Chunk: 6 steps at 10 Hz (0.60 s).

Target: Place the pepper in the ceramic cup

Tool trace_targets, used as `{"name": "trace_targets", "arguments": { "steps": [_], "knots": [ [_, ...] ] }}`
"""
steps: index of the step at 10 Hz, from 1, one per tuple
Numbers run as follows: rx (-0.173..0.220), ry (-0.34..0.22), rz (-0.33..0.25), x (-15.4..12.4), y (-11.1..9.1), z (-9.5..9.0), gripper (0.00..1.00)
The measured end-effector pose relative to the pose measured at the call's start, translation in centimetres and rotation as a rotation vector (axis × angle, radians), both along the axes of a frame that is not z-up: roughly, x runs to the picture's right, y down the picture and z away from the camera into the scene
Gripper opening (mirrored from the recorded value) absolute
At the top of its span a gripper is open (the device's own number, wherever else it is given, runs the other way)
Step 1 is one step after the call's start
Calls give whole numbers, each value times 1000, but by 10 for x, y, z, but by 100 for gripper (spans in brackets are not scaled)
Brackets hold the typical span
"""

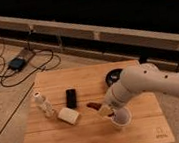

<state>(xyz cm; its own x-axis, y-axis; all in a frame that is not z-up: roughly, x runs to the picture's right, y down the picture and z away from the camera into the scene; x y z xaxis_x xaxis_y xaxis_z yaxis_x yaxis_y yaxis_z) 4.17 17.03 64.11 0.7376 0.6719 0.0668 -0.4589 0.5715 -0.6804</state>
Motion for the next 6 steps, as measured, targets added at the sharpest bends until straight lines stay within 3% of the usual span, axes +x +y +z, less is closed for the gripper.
{"name": "trace_targets", "arguments": {
  "steps": [3, 6],
  "knots": [
    [10, -21, 42, 11, 12, 11, 6],
    [53, -35, 64, 17, 0, 25, 6]
  ]
}}
